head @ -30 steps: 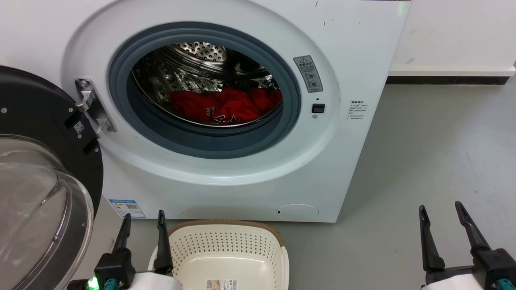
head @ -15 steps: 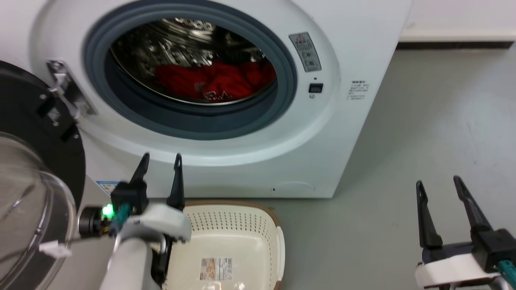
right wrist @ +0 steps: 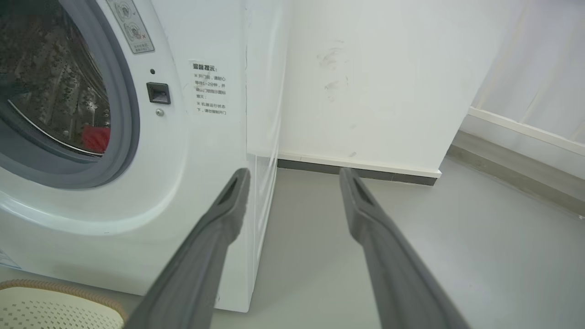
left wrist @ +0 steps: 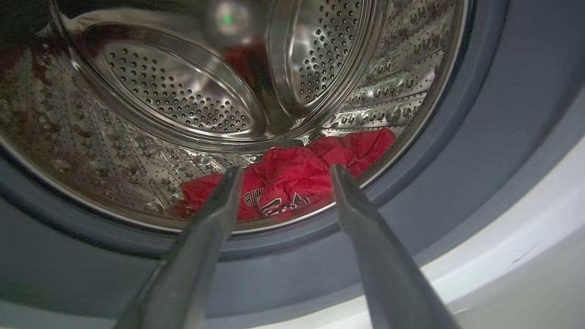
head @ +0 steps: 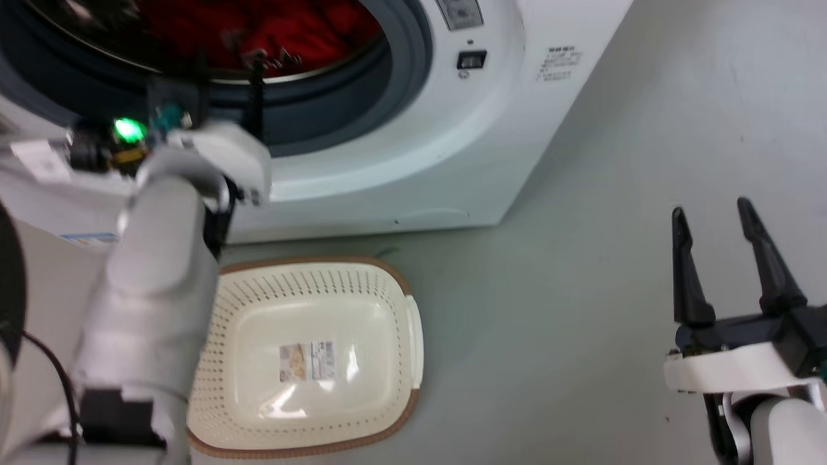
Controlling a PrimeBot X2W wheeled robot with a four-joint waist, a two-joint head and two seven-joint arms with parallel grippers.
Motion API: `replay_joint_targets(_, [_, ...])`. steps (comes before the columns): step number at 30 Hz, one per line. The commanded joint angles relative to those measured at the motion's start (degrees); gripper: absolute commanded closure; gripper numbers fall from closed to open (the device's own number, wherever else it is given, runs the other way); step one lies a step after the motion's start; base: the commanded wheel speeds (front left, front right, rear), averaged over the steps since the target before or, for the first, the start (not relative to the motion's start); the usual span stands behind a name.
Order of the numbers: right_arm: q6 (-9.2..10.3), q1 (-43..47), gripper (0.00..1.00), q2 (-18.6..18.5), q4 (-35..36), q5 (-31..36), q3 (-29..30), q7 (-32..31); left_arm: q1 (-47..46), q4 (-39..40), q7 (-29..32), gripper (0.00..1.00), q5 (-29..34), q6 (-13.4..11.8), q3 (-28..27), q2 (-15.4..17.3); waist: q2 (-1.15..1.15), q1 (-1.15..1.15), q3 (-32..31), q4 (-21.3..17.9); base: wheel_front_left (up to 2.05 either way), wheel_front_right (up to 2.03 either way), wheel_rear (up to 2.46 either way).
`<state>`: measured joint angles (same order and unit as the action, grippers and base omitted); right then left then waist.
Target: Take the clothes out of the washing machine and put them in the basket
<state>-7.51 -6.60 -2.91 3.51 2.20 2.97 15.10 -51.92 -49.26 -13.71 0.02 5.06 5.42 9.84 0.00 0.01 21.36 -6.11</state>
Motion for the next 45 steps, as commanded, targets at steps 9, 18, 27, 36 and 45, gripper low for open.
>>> replay_joint_targets(9, [0.04,-4.8,0.0,0.1,1.6,-3.0,-2.5,0.1,-17.0,-11.1,5.2,0.0,0.4,1.4,1.4,4.7,0.0,-0.01,11.8,-7.2,0.0,0.0,0.0])
replay_joint_targets(18, [0.04,-7.6,0.0,0.1,3.2,-5.8,-2.9,0.1,-30.3,-16.4,13.5,0.0,1.4,2.0,3.8,8.9,0.0,-0.01,19.6,-10.5,0.0,0.0,0.0])
replay_joint_targets(27, [0.05,-9.5,0.0,0.1,4.5,-8.0,-3.6,0.1,-40.8,-21.2,26.1,0.0,1.1,2.3,8.0,10.6,0.0,-0.01,24.6,-12.0,0.0,0.0,0.0])
replay_joint_targets(36, [0.04,-10.1,0.0,0.1,4.9,-8.8,-3.7,0.1,-44.0,-23.0,33.9,0.0,-1.3,2.3,13.6,11.0,0.0,-0.01,26.8,-12.6,0.0,0.0,0.0])
replay_joint_targets(45, [0.04,-10.4,0.0,0.1,4.7,-8.9,-3.4,0.1,-43.9,-22.9,33.7,1.0,-4.4,2.3,16.1,11.7,0.0,-0.01,27.1,-12.3,0.0,0.0,0.0])
